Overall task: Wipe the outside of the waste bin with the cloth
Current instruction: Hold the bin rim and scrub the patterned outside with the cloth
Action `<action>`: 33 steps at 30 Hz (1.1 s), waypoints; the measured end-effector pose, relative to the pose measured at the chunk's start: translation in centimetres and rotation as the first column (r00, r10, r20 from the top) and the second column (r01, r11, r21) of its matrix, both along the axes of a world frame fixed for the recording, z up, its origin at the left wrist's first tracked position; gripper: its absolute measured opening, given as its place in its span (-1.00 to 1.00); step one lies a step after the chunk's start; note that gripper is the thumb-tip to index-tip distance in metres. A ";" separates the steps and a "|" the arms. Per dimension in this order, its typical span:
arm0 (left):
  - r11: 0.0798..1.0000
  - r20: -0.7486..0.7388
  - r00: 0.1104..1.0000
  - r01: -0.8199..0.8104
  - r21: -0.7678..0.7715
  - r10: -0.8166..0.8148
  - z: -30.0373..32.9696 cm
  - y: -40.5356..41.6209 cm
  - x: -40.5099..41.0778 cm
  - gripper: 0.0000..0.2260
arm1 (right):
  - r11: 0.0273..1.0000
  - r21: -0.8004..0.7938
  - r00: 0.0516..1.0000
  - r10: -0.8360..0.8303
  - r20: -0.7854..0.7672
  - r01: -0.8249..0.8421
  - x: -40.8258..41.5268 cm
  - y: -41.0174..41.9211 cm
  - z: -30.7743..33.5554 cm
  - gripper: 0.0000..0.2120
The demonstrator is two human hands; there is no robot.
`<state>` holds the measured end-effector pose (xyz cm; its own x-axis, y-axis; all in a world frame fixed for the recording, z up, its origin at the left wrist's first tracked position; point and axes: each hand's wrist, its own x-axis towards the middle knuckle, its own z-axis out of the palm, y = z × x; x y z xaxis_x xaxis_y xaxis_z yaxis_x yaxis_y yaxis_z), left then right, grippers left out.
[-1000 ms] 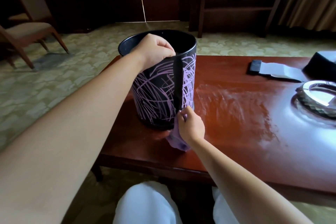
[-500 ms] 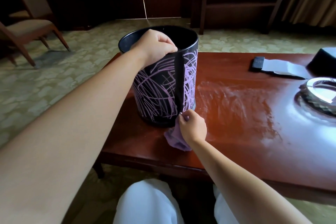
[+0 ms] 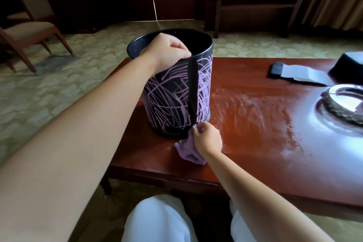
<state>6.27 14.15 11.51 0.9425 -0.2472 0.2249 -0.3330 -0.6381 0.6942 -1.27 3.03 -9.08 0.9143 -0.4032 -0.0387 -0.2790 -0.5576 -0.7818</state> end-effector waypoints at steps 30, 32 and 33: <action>0.890 0.190 0.934 -0.347 0.295 0.302 -0.8 -4.9 -1.8 -0.60 | 0.994 -0.011 0.991 0.110 0.080 -0.110 -2.4 -0.5 -0.7 -0.81; 0.892 0.164 0.938 -0.341 0.297 0.304 -0.8 -4.8 -1.6 -0.68 | 0.991 -0.027 0.988 0.133 0.077 -0.131 -2.4 -0.6 -0.6 -0.80; 0.893 0.156 0.941 -0.335 0.300 0.300 -0.7 -4.7 -1.6 -0.71 | 0.988 -0.047 0.985 0.150 0.082 -0.147 -2.3 -0.6 -0.6 -0.80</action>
<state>4.66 9.40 10.79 0.9585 -0.0130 0.2848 -0.1340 -0.9024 0.4096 -3.62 2.42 -9.65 0.9634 -0.2624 0.0557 -0.1239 -0.6194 -0.7752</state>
